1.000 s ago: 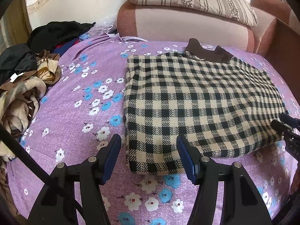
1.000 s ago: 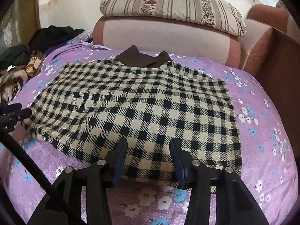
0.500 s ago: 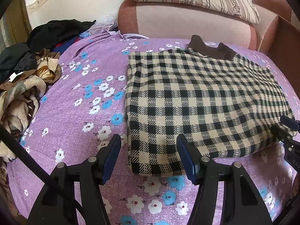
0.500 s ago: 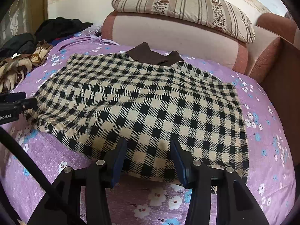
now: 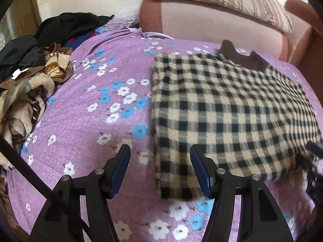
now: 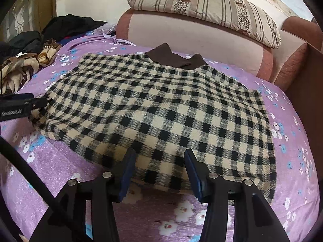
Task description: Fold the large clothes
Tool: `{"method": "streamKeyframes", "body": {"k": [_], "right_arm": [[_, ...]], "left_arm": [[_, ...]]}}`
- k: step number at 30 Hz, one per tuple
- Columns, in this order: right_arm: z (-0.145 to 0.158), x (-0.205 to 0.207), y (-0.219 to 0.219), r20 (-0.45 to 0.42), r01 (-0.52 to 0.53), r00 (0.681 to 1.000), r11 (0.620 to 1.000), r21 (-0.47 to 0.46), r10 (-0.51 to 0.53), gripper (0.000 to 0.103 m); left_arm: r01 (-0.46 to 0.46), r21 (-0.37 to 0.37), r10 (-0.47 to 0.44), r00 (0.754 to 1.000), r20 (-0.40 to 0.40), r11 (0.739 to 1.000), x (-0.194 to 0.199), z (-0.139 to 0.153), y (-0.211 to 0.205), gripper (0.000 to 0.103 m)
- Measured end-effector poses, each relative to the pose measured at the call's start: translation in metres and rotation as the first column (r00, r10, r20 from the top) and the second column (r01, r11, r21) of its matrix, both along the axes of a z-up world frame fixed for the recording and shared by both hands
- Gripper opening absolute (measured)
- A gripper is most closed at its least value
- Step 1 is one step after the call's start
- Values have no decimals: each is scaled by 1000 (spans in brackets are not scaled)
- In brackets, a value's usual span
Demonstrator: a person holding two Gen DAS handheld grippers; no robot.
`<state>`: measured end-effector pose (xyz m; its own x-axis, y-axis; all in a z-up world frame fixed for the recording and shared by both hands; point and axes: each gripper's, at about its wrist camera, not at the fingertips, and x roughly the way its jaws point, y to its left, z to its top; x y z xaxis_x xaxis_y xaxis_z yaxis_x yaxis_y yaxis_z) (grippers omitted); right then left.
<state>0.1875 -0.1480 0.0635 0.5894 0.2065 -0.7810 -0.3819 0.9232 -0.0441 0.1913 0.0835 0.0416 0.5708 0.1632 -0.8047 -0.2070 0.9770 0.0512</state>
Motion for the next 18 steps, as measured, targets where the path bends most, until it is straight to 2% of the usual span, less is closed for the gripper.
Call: {"method": "streamKeyframes", "body": {"k": [9, 14, 18], "right_arm": [[2, -10, 37, 16, -62, 998, 998, 12, 62, 55], [2, -22, 63, 27, -133, 991, 991, 33, 132, 60], [-2, -36, 95, 46, -219, 975, 976, -7, 219, 60]], "left_arm": [[-77, -24, 78, 997, 14, 997, 21, 5, 32, 60], [-95, -125, 95, 995, -5, 988, 38, 4, 63, 65], [-69, -209, 68, 998, -16, 975, 53, -3, 84, 69]]}}
